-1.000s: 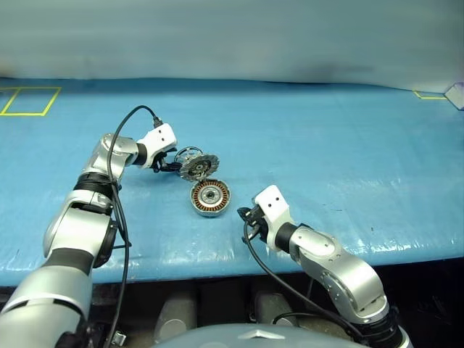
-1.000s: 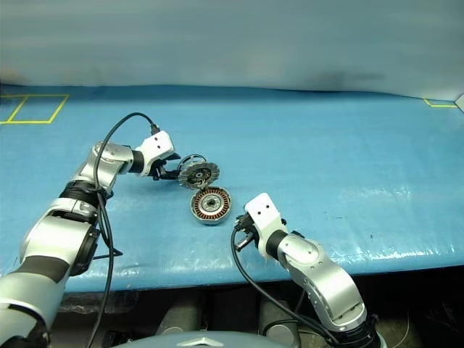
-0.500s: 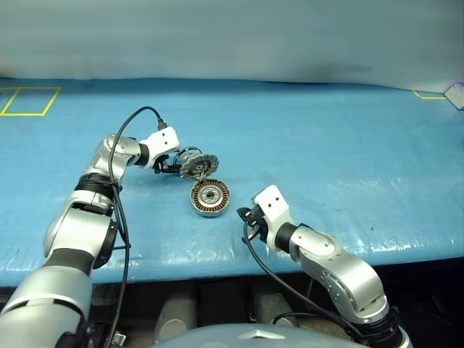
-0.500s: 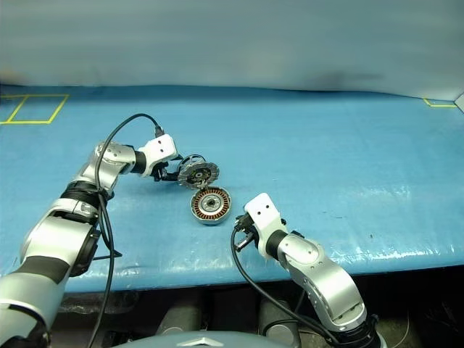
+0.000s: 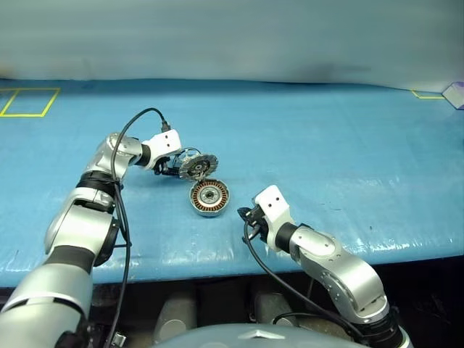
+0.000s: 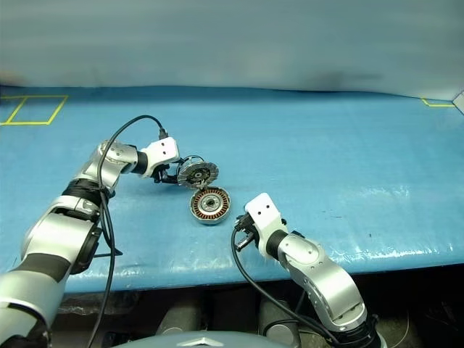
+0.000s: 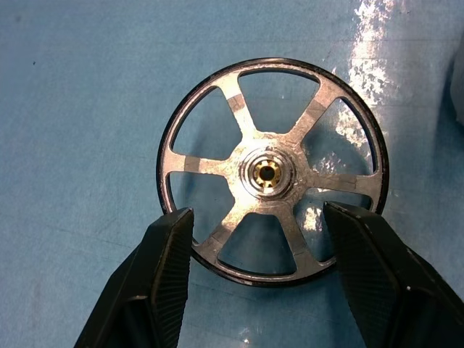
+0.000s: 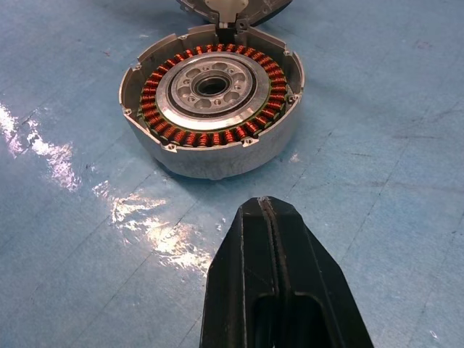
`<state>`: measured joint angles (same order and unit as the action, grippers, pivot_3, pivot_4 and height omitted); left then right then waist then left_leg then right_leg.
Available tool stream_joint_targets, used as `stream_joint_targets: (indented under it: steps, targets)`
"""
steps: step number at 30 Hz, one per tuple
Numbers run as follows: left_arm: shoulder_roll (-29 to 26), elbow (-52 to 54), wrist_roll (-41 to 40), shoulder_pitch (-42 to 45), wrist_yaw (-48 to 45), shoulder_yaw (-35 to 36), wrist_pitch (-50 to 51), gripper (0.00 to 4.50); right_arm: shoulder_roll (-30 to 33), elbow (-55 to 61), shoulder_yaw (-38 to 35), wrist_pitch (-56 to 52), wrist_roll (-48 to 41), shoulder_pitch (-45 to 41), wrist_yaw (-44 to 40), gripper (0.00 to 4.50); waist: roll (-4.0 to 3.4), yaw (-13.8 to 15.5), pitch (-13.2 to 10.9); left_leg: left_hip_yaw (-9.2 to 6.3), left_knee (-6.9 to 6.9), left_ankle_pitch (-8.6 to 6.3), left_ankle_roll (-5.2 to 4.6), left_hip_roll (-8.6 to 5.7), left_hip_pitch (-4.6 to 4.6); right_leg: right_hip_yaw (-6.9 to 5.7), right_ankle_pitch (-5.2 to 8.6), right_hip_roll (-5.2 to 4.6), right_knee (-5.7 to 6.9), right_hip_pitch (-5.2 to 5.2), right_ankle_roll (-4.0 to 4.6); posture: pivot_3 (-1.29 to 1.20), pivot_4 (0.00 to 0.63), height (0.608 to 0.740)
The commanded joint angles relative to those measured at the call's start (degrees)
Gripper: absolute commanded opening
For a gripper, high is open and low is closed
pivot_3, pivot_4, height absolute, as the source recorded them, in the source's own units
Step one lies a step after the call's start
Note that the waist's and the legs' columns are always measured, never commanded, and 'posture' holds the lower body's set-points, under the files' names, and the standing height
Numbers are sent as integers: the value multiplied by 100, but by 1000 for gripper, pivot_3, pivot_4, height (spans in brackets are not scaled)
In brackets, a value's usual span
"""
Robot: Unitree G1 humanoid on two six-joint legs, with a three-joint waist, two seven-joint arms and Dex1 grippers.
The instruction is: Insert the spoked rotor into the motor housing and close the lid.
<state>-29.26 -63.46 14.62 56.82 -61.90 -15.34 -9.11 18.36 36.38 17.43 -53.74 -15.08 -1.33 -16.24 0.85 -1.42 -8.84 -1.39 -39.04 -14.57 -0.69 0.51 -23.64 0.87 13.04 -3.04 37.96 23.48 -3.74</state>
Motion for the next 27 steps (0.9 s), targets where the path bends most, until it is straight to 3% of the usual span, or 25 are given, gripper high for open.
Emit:
stream_joint_targets:
  steps: [1, 4, 6, 12, 16, 21, 27]
  targets:
    - [30, -127, 69, 69, -138, -73, 80, 2177, -7, 201, -105, 55, -8, 13, 29, 0, 0, -3, 0, 0, 0, 0, 0, 0, 0, 0, 0, 0, 0, 1, 0, 0, 150, 740]
    - [29, -150, 88, 87, -156, -95, 75, 1231, -15, 204, -113, 58, -6, 25, 42, 0, -1, 2, 1, -1, 0, 0, 0, 0, 0, 0, 0, 0, 0, -1, 0, 0, 150, 740]
    - [29, -158, 91, 93, -141, -95, 63, 895, -18, 206, -118, 60, -7, 29, 45, 0, -1, -4, 1, 1, 0, 0, 0, 0, 6, 1, 0, 0, 0, -6, 0, 0, 150, 740]
    - [-163, -5, -23, 13, -333, -21, 50, 896, -41, 214, -123, 61, -6, 34, 74, 0, -1, -17, 1, 0, -1, 0, -1, 1, 5, 1, 0, 0, 0, -4, -1, 0, 150, 740]
    - [-684, 641, -113, -320, -1410, -129, 297, 896, -35, 246, -123, 61, -13, 82, 82, 0, -1, -88, 1, 2, 2, 0, -1, 5, 4, 4, 0, 3, 0, 0, 0, 0, 150, 740]
    - [-1462, 2466, -324, -1179, -2361, -169, 815, 896, -5, 210, -82, 70, -35, 37, 16, 0, -6, -119, 3, 0, 10, 0, -1, 13, 8, 13, 3, 7, 1, 5, 5, 0, 150, 740]
    - [-2252, 5101, -1144, -2255, -3033, -68, 1873, 896, 7, 70, -12, 91, -48, -108, -121, 0, -6, -50, 2, -5, 8, 0, -1, 15, 6, 17, 3, 5, 0, 6, 6, 0, 150, 740]
